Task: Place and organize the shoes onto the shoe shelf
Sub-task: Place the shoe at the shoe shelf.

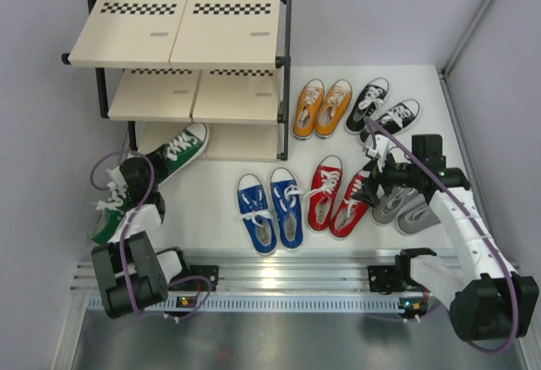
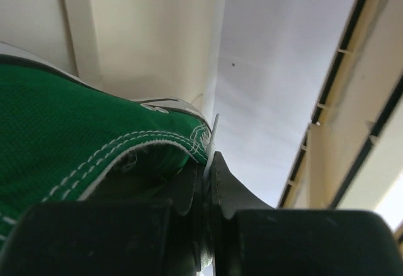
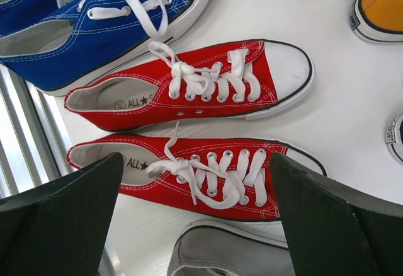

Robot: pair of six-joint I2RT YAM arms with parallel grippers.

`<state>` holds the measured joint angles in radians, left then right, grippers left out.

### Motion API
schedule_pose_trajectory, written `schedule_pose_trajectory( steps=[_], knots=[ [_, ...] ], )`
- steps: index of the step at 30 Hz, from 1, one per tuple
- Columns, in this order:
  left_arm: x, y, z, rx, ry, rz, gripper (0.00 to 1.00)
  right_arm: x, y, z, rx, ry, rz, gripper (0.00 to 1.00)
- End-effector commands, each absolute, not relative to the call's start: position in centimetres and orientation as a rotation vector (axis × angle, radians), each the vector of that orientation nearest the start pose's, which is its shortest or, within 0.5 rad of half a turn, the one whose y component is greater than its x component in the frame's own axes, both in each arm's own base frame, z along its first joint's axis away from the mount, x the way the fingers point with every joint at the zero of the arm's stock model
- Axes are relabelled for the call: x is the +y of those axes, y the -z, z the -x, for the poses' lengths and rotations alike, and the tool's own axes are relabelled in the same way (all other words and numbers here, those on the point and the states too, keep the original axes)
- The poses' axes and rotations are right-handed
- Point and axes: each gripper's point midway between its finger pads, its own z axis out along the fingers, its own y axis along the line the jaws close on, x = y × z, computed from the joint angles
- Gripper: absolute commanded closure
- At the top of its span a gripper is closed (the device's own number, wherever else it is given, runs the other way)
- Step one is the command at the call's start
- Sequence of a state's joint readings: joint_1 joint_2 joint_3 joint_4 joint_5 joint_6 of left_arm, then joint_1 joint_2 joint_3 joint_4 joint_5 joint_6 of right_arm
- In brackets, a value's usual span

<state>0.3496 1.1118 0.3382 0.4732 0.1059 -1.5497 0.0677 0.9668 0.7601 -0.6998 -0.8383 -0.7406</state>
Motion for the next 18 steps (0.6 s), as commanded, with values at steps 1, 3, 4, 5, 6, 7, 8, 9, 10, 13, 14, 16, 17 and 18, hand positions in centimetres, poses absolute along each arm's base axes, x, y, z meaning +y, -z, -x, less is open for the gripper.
schedule_pose_trajectory(
  steps=[1,3,4,5,6,7,8,9,10,13,14,16,17,18],
  knots=[
    [7.3,-20.7,-37.8,1.008,0.966,1.438,1.0,12.7,-16.8,-23.0,1.812,-0.643,1.176,0.01],
    [7.2,-21.2,-38.6,0.99,0.954,1.437,1.0,12.7,-16.7,-23.1,1.813,-0.641,1.177,0.01],
    [7.0,-20.5,-39.0,0.986,0.928,1.457,1.0,12.7,-16.7,-23.0,1.815,-0.641,1.175,0.01],
    [7.1,-20.4,-39.2,0.975,0.918,1.467,1.0,12.7,-16.7,-23.0,1.817,-0.643,1.173,0.01],
    [7.1,-20.5,-39.5,0.958,0.917,1.476,1.0,12.7,-16.7,-23.1,1.816,-0.64,1.174,0.01],
    [7.0,-20.4,-39.8,0.939,0.909,1.478,1.0,12.7,-16.7,-23.1,1.817,-0.64,1.174,0.01],
    [7.0,-20.4,-39.9,0.926,0.91,1.484,1.0,12.6,-16.7,-23.1,1.817,-0.638,1.174,0.01],
    [7.0,-20.5,-40.1,0.907,0.919,1.493,1.0,12.7,-16.6,-23.1,1.817,-0.637,1.175,0.0],
    [7.3,-20.6,-40.2,0.88,0.915,1.497,1.0,12.6,-16.6,-23.1,1.822,-0.639,1.172,0.01],
    [7.4,-20.7,-40.4,0.84,0.923,1.511,1.0,12.6,-16.5,-23.1,1.824,-0.641,1.17,0.01],
    [7.6,-21.1,-40.4,0.815,0.93,1.506,1.0,12.6,-16.5,-23.1,1.821,-0.641,1.172,0.01],
    [7.5,-21.2,-40.7,0.796,0.944,1.508,1.0,12.7,-16.5,-23.1,1.821,-0.64,1.173,0.01],
    [7.5,-21.4,-40.8,0.786,0.954,1.505,1.0,12.7,-16.5,-23.1,1.821,-0.643,1.172,0.0],
    [7.3,-21.0,-41.1,0.79,0.963,1.508,1.0,12.7,-16.5,-23.1,1.823,-0.642,1.172,0.01]
  ],
)
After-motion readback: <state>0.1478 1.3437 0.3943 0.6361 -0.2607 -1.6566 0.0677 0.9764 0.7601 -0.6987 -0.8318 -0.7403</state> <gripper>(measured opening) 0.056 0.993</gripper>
